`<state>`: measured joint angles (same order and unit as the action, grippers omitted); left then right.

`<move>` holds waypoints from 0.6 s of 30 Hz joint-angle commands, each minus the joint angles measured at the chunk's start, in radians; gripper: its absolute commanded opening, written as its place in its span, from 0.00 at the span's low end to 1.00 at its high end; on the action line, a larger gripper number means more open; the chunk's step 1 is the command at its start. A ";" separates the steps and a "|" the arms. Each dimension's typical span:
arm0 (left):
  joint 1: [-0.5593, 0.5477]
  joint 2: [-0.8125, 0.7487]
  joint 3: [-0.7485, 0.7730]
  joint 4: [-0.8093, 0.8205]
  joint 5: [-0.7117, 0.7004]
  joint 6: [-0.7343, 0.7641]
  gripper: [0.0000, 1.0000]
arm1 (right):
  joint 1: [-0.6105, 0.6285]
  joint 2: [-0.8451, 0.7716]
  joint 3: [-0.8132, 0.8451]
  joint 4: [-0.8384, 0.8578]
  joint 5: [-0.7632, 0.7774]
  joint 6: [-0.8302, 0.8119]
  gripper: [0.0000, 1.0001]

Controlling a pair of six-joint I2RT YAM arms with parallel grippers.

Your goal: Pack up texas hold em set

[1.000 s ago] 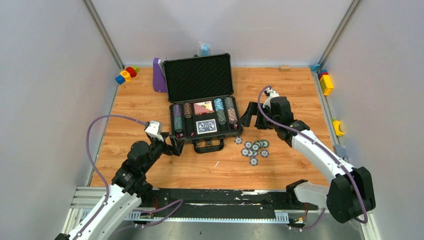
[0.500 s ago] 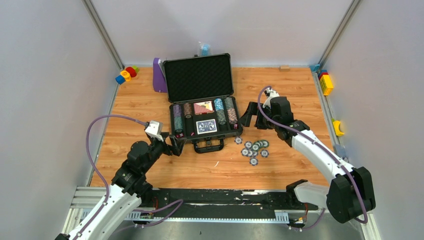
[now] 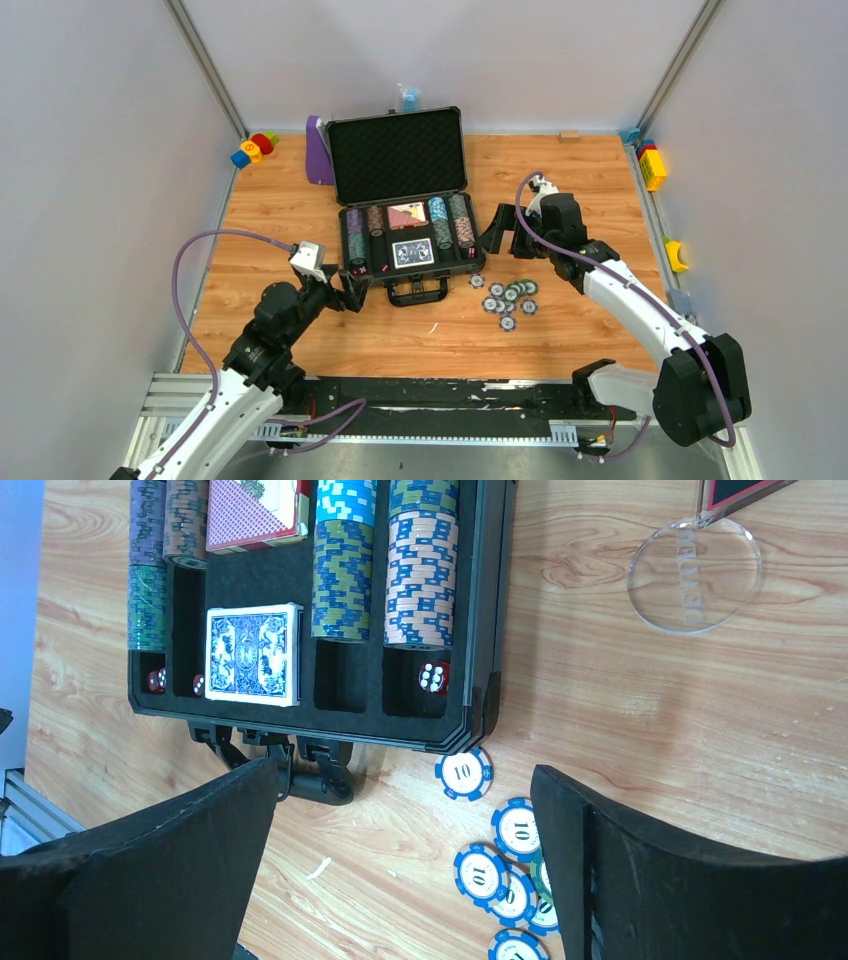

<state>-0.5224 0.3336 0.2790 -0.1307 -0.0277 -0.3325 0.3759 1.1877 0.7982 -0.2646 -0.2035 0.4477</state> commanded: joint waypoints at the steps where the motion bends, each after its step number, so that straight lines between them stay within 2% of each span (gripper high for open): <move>1: 0.000 -0.009 -0.003 0.020 -0.005 0.000 1.00 | -0.008 -0.023 -0.004 0.045 -0.016 0.014 1.00; 18: 0.000 0.004 -0.002 0.027 -0.002 0.000 1.00 | -0.017 0.063 0.039 0.084 -0.089 0.017 1.00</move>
<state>-0.5224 0.3378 0.2790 -0.1307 -0.0277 -0.3332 0.3630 1.2449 0.7994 -0.2428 -0.2562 0.4477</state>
